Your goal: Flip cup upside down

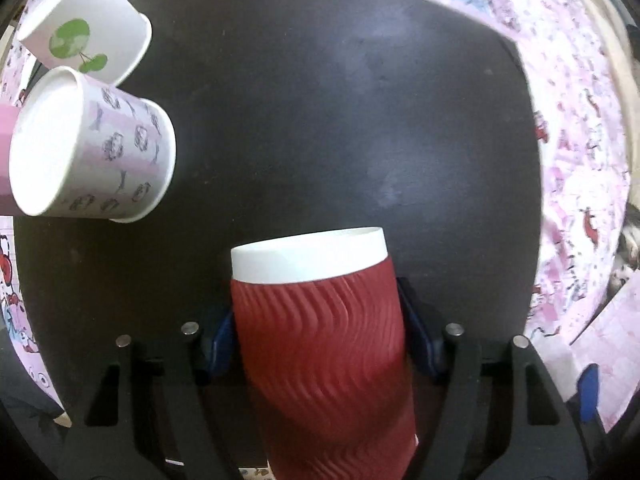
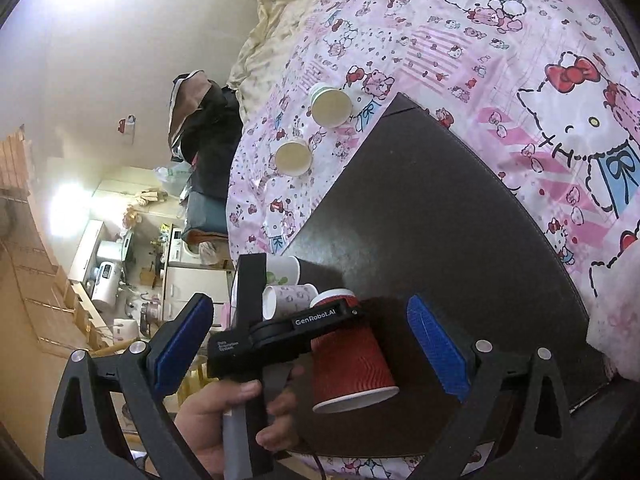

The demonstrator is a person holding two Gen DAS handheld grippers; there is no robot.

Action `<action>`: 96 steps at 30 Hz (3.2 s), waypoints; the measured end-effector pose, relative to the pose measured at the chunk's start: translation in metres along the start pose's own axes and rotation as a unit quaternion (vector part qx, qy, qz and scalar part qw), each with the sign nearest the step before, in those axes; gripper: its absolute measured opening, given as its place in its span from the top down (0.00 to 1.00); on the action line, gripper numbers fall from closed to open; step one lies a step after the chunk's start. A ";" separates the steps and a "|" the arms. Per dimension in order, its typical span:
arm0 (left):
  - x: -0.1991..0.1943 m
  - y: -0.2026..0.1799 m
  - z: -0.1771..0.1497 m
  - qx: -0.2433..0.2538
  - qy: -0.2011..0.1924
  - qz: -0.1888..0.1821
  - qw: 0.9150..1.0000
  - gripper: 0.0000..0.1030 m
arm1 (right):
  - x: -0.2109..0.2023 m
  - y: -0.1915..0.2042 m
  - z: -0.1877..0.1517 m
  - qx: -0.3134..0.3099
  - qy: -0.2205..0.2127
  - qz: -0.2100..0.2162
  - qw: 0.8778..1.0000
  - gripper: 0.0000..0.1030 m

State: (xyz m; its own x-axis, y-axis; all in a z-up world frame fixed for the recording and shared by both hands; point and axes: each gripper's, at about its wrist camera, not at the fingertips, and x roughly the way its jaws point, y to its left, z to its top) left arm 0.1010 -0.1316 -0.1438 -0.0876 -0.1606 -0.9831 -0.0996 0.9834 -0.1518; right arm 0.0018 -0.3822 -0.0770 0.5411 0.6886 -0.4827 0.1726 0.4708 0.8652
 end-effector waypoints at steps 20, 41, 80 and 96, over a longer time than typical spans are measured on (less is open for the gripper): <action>-0.137 0.084 -0.074 0.111 -0.342 0.038 0.932 0.37 | 0.023 0.015 -0.017 -0.048 0.037 -0.036 0.998 0.03; -0.091 0.145 -0.105 0.057 -0.440 0.103 0.890 0.37 | 0.051 0.040 -0.041 -0.125 0.074 -0.076 0.986 0.03; -0.078 0.151 -0.113 0.018 -0.339 0.088 0.936 0.19 | 0.052 0.042 -0.044 -0.125 0.083 -0.069 0.986 0.03; -0.155 0.132 -0.151 0.019 -0.357 0.034 0.933 0.19 | 0.053 0.053 -0.051 -0.162 0.071 -0.093 0.980 0.03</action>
State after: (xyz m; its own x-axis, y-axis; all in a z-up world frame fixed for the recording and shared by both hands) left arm -0.0484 0.0107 0.0041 0.5923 -0.0131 -0.8056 -0.0820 0.9937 -0.0765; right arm -0.0026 -0.2931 -0.0639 0.4018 0.6327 -0.6620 -0.0257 0.7304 0.6825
